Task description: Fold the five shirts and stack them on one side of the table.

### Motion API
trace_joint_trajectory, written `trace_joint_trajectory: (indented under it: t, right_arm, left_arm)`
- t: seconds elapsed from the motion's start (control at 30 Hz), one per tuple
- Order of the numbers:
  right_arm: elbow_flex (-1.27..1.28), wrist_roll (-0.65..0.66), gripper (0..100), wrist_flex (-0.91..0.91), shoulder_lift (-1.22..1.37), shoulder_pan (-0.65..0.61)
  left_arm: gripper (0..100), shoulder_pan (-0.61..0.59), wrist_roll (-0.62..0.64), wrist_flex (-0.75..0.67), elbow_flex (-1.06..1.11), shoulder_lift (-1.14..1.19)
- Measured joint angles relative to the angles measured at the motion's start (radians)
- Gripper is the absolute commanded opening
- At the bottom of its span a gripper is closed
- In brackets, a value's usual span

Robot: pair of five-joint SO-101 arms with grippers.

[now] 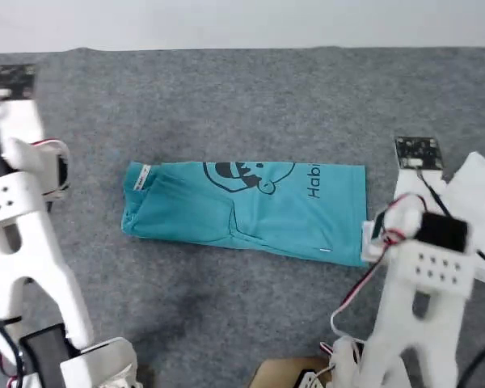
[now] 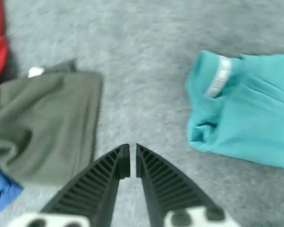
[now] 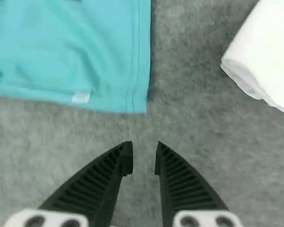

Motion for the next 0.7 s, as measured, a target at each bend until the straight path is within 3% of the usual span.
trace_joint_trajectory:
  t: [0.13, 0.37, 0.7]
  right_arm:
    - [-0.097, -0.075, 10.0, -0.049, 0.193, -0.066]
    - [-0.397, -0.14, 26.9, -0.048, 0.592, -0.1]
    - [-0.767, -0.143, 27.0, 0.058, 1.046, -0.112]
  left_arm:
    - [3, -0.055, 0.006, 0.028, 0.0, 0.0]
    - [3, -0.103, 0.008, 0.044, 0.0, 0.0]
    - [3, -0.106, 0.008, 0.011, 0.0, 0.0]
